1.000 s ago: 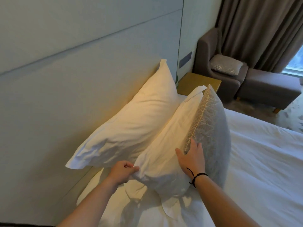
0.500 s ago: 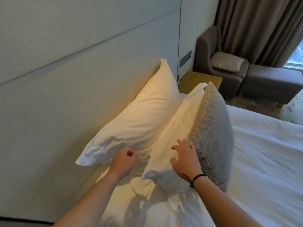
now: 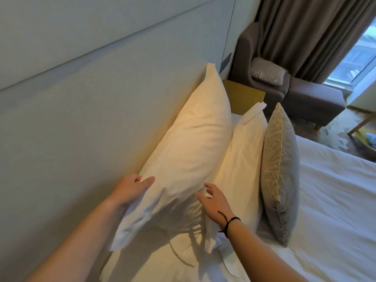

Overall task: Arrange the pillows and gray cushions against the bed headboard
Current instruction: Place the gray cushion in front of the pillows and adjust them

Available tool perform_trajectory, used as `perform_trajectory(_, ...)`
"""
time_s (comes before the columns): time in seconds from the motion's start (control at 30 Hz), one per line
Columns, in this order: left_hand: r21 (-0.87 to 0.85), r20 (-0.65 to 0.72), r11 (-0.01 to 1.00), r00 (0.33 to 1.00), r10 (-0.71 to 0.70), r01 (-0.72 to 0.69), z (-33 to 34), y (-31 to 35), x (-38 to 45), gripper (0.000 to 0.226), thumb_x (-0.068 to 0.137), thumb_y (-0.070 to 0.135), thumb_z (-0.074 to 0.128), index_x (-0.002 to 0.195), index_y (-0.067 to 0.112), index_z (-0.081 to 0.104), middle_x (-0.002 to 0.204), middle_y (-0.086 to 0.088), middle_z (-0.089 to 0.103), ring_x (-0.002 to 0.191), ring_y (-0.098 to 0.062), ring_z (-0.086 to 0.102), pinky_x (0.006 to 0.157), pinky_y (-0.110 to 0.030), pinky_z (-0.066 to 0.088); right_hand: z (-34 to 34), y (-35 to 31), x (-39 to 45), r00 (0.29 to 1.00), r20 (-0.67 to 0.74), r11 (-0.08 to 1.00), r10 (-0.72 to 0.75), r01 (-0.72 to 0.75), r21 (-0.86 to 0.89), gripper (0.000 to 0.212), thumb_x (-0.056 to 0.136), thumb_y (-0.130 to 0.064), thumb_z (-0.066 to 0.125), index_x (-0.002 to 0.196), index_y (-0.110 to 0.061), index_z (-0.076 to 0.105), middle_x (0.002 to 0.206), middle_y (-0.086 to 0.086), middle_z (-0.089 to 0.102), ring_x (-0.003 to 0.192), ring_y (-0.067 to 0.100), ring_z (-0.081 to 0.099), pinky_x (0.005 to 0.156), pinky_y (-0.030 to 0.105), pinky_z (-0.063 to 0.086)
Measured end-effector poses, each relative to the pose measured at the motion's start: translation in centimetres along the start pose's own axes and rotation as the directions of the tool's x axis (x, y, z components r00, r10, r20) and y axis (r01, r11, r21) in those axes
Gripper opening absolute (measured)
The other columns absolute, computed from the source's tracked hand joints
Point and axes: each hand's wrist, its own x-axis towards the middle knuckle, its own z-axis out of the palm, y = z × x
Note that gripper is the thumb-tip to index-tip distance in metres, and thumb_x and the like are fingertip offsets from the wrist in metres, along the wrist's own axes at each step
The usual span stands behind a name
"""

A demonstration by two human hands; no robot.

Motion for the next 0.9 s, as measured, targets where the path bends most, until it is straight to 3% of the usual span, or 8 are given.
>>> perform_trajectory(0.07, -0.001, 0.020, 1.000, 1.000, 0.001, -0.001, -0.5, -0.6, 0.8, 0.040, 0.087, 0.040, 0.071, 0.060, 0.015, 0.055, 0.046, 0.011, 0.054, 0.044, -0.004, 0.046, 0.041, -0.022, 0.035, 2.1, -0.9, 1.2, 0.999, -0.002, 0.999, 0.036, -0.036, 0.023, 0.076, 0.085, -0.060, 0.060, 0.148, -0.032, 0.030, 0.150, -0.003, 0.040, 0.133, 0.020, 0.044, 0.095, 0.030, 0.042)
perform_trajectory(0.23, 0.111, -0.083, 0.976, 0.977, 0.196, -0.186, -0.5, -0.4, 1.7, 0.036, 0.092, 0.038, 0.064, 0.065, 0.020, 0.049, 0.058, 0.007, 0.052, 0.056, -0.016, 0.048, 0.052, -0.031, 0.031, 4.7, -2.3, 2.7, 0.993, -0.102, 0.998, 0.052, -0.047, 0.048, 0.083, 0.080, -0.070, 0.052, 0.148, -0.028, 0.029, 0.129, -0.002, 0.053, 0.109, 0.018, 0.053, 0.095, 0.037, 0.047)
perform_trajectory(0.37, 0.187, -0.169, 0.953, 0.948, 0.270, -0.238, -0.4, -0.6, 1.5, 0.032, 0.090, 0.055, 0.052, 0.071, 0.029, 0.048, 0.065, 0.009, 0.057, 0.059, -0.005, 0.052, 0.050, -0.027, 0.031, 4.7, -2.8, 3.5, 0.987, -0.157, 1.000, -0.023, 0.023, -0.002, 0.090, 0.079, -0.074, 0.048, 0.151, -0.024, 0.027, 0.157, -0.004, 0.028, 0.141, 0.018, 0.032, 0.111, 0.033, 0.031)
perform_trajectory(0.47, 0.213, -0.153, 0.954, 0.957, 0.246, -0.211, -1.0, -1.1, 1.0, 0.038, 0.083, 0.068, 0.048, 0.074, 0.031, 0.050, 0.067, 0.013, 0.059, 0.060, -0.004, 0.054, 0.051, -0.027, 0.034, 4.6, -3.3, 4.4, 0.989, -0.144, 0.998, -0.045, 0.051, 0.034, 0.096, 0.076, -0.078, 0.050, 0.152, -0.024, 0.027, 0.158, -0.003, 0.027, 0.144, 0.018, 0.029, 0.117, 0.042, 0.029)
perform_trajectory(0.57, 0.251, -0.123, 0.947, 0.964, 0.236, -0.200, -1.3, -1.7, -0.1, 0.037, 0.087, 0.060, 0.055, 0.072, 0.027, 0.049, 0.068, 0.010, 0.057, 0.062, -0.008, 0.054, 0.051, -0.028, 0.033, 5.0, -3.6, 4.9, 0.989, -0.140, 0.997, -0.049, 0.057, 0.057, 0.098, 0.074, -0.081, 0.050, 0.151, -0.025, 0.027, 0.159, 0.000, 0.025, 0.145, 0.020, 0.027, 0.117, 0.046, 0.028)
perform_trajectory(0.67, 0.359, -0.167, 0.926, 0.969, 0.183, -0.114, -2.8, -1.8, -0.8, 0.037, 0.094, 0.045, 0.056, 0.069, 0.021, 0.044, 0.069, 0.001, 0.060, 0.067, -0.029, 0.055, 0.056, -0.034, 0.035, 5.8, -3.5, 4.6, 0.992, -0.123, 0.994, -0.038, 0.050, 0.096, 0.103, 0.072, -0.082, 0.050, 0.154, -0.028, 0.020, 0.163, -0.001, 0.015, 0.148, 0.018, 0.018, 0.119, 0.038, 0.021)
perform_trajectory(0.8, 0.682, -0.309, 0.731, 0.900, 0.307, -0.015, -5.5, 0.0, -1.7, 0.034, 0.098, 0.043, 0.046, 0.073, 0.021, 0.036, 0.073, -0.006, 0.064, 0.065, -0.034, 0.053, 0.054, -0.035, 0.033, 6.4, -3.5, 3.8, 0.995, -0.077, 0.996, -0.067, 0.071, 0.050, 0.110, 0.068, -0.087, 0.046, 0.155, -0.029, 0.014, 0.165, -0.006, 0.005, 0.150, 0.014, 0.011, 0.112, 0.029, 0.019)
perform_trajectory(0.9, 0.773, -0.283, 0.634, 0.902, 0.326, 0.014, -5.1, 1.5, -2.5, 0.026, 0.100, 0.042, 0.042, 0.082, 0.024, 0.037, 0.078, -0.001, 0.065, 0.074, -0.030, 0.063, 0.055, -0.034, 0.035, 6.1, -3.7, 3.6, 0.994, -0.064, 0.996, -0.091, 0.092, 0.003, 0.101, 0.074, -0.080, 0.049, 0.155, -0.030, 0.016, 0.164, -0.006, 0.006, 0.150, 0.013, 0.012, 0.113, 0.029, 0.021)
